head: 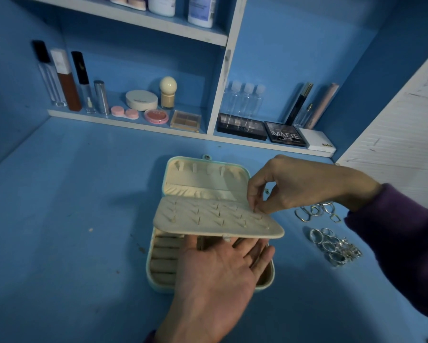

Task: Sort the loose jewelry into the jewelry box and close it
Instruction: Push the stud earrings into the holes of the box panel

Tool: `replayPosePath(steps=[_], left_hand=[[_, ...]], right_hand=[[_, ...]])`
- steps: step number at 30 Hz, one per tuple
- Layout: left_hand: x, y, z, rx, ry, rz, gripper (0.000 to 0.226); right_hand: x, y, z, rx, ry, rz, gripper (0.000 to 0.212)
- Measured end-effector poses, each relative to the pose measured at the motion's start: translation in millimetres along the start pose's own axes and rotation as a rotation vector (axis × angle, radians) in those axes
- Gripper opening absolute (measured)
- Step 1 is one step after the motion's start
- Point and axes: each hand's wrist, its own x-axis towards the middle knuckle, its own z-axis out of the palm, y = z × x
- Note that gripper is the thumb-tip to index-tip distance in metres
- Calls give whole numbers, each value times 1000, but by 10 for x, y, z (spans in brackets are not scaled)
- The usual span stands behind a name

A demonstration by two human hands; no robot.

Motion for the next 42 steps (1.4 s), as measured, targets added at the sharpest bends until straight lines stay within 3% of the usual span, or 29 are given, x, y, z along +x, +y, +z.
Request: replayPosePath(steps=[31,36,42], left_hand=[[31,-2,15,-15,43,-3,70],[34,-3,38,-11,59,-11,77],[49,57,167,26,10,-8,80]], right_hand=[[62,111,16,59,-81,51,9],[-13,246,74,202,-13,39,13],[-127,408,152,542,138,0,22]])
